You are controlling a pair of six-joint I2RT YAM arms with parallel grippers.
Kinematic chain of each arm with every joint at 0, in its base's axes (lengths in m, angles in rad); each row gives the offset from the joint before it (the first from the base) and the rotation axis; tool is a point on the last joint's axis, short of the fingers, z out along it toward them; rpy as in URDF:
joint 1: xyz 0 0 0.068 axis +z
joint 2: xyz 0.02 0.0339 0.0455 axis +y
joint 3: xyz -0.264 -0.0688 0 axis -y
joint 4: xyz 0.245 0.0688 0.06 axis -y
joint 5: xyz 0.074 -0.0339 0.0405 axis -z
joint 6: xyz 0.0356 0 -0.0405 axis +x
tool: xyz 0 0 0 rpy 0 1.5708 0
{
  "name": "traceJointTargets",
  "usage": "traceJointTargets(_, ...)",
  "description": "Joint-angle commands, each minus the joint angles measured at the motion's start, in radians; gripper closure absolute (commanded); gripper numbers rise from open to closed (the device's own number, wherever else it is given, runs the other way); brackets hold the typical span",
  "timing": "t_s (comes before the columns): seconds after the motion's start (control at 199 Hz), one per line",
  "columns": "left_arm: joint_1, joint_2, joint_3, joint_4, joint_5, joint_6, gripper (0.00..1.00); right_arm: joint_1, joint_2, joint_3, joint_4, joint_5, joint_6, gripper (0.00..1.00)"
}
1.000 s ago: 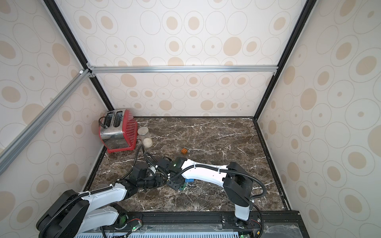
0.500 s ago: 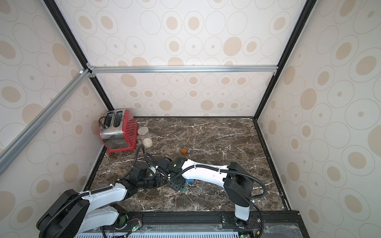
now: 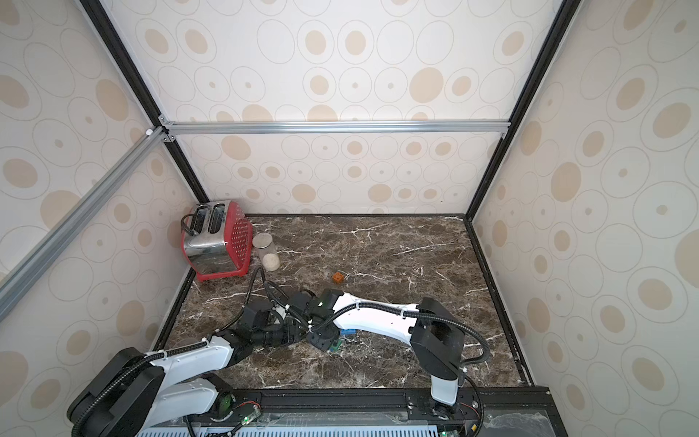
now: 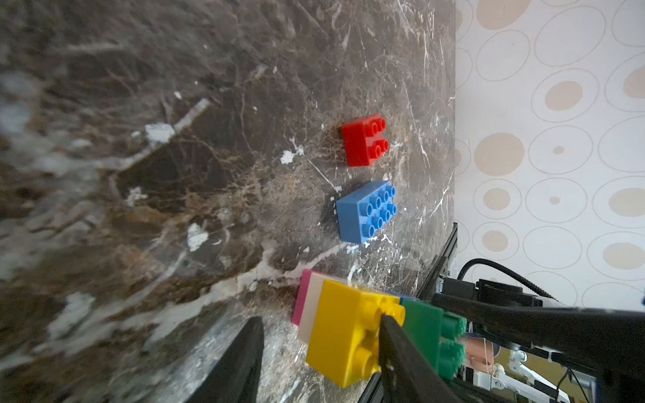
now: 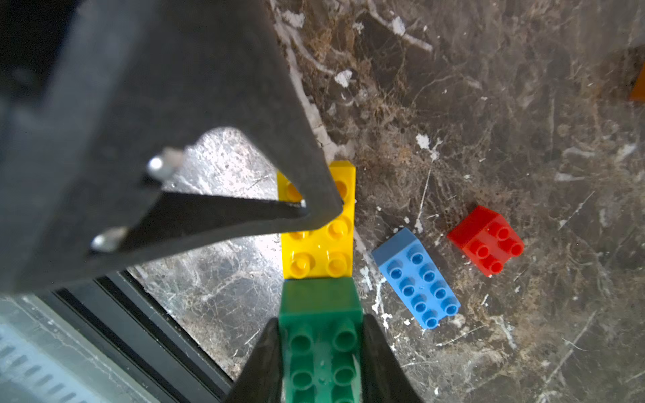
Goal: Assemble a heart with lego
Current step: Assemble the lego brick with the lego brick.
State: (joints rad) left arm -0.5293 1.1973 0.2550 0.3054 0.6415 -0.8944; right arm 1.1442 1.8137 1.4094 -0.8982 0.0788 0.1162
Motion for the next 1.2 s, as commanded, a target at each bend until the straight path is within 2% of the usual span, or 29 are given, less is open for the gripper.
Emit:
traceJointTargets(0.0, -0.006, 0.002, -0.008, -0.009, -0.005, 0.003, 0.47, 0.007, 0.022, -0.015, -0.033, -0.032, 0.025, 0.81)
traceJointTargets(0.326, -0.008, -0.018, -0.006, -0.008, 0.001, -0.002, 0.47, 0.043, -0.025, -0.022, -0.017, 0.093, 0.052, 0.82)
traceJointTargets(0.476, -0.009, -0.033, -0.006, 0.004, 0.009, -0.009, 0.47, 0.047, -0.06, -0.038, 0.012, 0.112, 0.059, 0.82)
traceJointTargets(0.877, -0.03, -0.013, -0.004, 0.028, 0.007, -0.017, 0.47, 0.045, -0.054, -0.033, -0.006, 0.046, 0.056, 0.82)
traceJointTargets(1.198, -0.034, 0.009, -0.002, 0.029, 0.006, -0.009, 0.47, 0.032, -0.024, -0.048, -0.008, 0.04, 0.06, 0.82)
